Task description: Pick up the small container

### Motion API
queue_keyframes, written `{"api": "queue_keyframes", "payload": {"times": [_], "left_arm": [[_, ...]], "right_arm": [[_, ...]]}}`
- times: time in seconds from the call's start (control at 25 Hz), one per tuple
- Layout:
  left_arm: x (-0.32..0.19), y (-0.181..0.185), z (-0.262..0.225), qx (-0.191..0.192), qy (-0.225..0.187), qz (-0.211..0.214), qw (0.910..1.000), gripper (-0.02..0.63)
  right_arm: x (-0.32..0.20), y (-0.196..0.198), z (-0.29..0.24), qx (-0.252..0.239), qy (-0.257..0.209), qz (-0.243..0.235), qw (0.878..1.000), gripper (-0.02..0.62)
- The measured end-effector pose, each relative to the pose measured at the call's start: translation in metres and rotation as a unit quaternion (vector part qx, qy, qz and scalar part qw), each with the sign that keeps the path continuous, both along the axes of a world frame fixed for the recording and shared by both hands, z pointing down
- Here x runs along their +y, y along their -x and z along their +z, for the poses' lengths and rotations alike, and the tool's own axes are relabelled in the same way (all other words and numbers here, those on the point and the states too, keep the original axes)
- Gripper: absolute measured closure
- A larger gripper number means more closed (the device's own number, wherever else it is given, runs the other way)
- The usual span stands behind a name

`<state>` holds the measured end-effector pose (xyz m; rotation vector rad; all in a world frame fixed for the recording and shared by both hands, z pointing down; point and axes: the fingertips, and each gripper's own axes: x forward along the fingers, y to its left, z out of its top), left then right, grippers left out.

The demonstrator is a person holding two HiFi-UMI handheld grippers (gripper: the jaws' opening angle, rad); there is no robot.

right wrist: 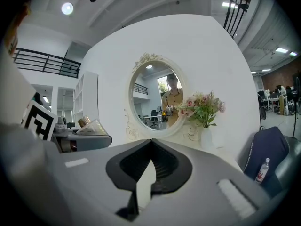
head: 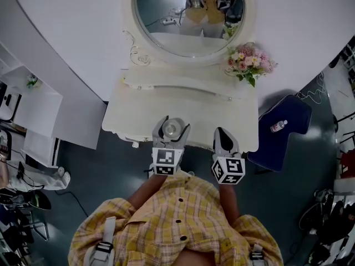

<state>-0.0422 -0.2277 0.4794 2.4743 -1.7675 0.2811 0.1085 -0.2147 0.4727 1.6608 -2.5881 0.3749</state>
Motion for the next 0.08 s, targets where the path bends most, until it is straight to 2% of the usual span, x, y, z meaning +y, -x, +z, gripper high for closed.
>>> {"api": "queue_keyframes", "payload": {"times": [0.08], "left_arm": [[0.0004, 0.0002, 0.0002, 0.000, 0.001, 0.000, 1.0000, 0.259]], "right_arm": [[0.0000, 0.0011, 0.0000, 0.000, 0.000, -0.001, 1.000, 0.598]]}}
